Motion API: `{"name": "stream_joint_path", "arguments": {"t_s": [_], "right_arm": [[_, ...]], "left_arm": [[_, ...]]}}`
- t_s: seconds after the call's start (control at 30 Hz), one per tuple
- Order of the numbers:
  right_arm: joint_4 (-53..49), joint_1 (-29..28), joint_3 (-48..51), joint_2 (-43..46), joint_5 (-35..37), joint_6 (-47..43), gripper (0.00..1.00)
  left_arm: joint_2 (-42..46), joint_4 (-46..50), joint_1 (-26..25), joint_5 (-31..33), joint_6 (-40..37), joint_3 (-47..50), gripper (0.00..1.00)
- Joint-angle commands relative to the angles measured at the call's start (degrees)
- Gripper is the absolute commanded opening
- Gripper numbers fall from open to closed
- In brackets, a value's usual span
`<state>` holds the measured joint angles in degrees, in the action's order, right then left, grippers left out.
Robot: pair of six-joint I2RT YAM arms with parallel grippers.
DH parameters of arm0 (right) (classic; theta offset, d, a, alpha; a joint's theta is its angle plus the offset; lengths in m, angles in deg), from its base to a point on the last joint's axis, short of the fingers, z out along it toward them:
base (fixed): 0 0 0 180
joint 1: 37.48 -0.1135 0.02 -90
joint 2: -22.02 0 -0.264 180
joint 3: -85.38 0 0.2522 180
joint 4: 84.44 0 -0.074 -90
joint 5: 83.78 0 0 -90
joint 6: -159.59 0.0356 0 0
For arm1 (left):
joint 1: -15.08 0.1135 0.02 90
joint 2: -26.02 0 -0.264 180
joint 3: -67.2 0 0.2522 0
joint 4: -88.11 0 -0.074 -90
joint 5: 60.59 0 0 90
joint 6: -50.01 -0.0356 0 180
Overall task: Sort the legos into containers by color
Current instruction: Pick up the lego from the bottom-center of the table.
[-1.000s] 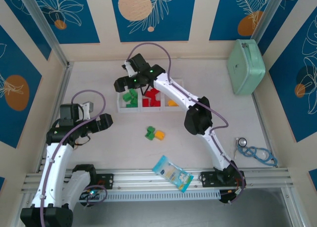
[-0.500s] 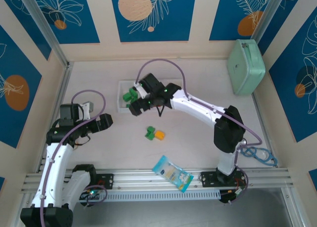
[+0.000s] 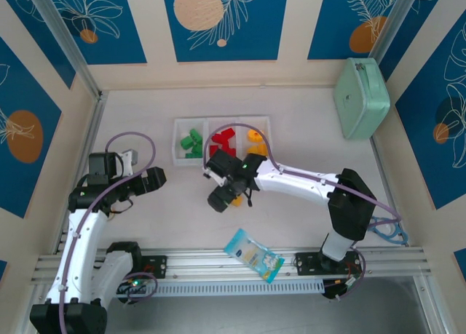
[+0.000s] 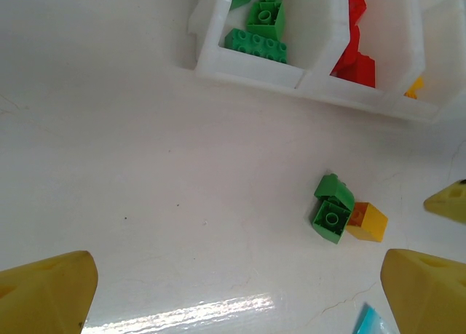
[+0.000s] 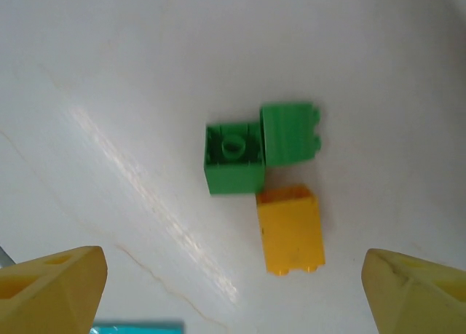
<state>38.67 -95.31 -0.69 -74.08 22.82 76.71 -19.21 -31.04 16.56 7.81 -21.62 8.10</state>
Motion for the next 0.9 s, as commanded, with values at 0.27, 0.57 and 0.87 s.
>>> {"name": "stream_joint_path", "arguments": {"t_s": [0.27, 0.57, 0.87], "right_arm": [[0.70, 0.91, 4.58, -1.85, 7.50, -6.60, 0.91], [1.98, 0.80, 1.24, -9.07, 5.74, -7.99, 0.85], [-1.01, 0.85, -1.13, -12.84, 6.61, -8.43, 0.70]], "left_arm": [[0.87, -0.33, -0.29, -0.74, -0.36, 0.36, 0.99], [1.00, -0.16, -0.24, -0.56, -0.44, 0.24, 0.99], [0.92, -0.29, -0.20, -0.54, -0.34, 0.25, 0.99]]}}
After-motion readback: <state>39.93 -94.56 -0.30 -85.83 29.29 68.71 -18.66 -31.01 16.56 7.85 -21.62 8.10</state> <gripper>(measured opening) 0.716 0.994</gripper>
